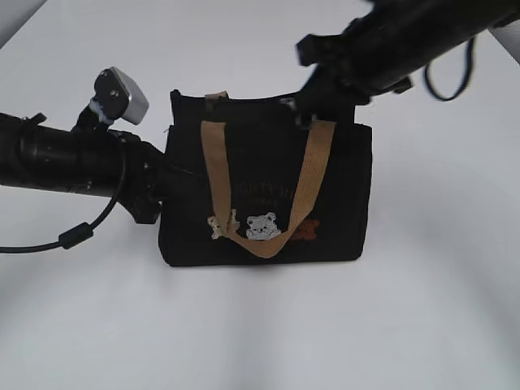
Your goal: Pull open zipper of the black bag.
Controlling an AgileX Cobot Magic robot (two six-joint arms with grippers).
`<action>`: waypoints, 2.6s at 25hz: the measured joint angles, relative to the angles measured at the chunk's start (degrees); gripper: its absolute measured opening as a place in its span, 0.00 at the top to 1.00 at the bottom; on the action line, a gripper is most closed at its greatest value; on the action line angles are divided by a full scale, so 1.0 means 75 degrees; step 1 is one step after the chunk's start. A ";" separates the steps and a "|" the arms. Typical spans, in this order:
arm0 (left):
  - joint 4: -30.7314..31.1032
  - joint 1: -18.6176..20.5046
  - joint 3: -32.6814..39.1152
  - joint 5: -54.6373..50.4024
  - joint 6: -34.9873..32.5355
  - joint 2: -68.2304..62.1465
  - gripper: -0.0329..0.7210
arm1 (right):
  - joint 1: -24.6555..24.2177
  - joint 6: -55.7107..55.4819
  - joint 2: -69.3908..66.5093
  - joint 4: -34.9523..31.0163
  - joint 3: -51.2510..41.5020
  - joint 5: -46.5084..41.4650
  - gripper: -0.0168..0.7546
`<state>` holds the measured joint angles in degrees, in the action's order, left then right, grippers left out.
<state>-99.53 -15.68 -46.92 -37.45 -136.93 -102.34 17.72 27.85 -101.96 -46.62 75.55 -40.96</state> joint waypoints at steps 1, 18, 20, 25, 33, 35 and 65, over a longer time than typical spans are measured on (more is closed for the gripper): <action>0.0000 0.0000 0.0000 0.0000 0.0000 0.0000 0.88 | -0.0237 -0.0246 0.0230 0.0413 0.0000 -0.0255 0.98; 0.4304 0.0008 0.0000 0.0786 0.8303 0.1276 0.63 | -0.0535 -0.1967 0.2702 0.3284 -0.0221 -0.3591 0.46; 0.5805 0.0008 0.0009 0.0664 1.0302 0.1945 0.71 | -0.0535 -0.2323 0.3486 0.4010 -0.0695 -0.3629 0.46; 0.7964 0.0008 0.0513 0.0249 1.3623 0.4364 0.74 | -0.0535 -0.2571 0.6005 0.4921 -0.2952 -0.3640 0.47; 1.1089 0.0008 0.1606 -0.1943 1.7229 0.9514 0.75 | -0.0535 -0.2588 1.0109 0.5200 -0.5394 -0.3451 0.47; 1.1583 0.0008 0.1663 -0.2607 1.7568 1.0628 0.75 | -0.0535 -0.2588 1.0893 0.5206 -0.5749 -0.3272 0.47; 1.2279 0.0381 0.2228 -0.3114 1.7769 1.3716 0.75 | -0.0939 -0.2526 1.3645 0.5301 -0.6364 -0.2940 0.53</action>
<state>-7.44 -12.82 -30.21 -60.81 -3.66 0.53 10.68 8.91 0.38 -6.87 27.82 -63.02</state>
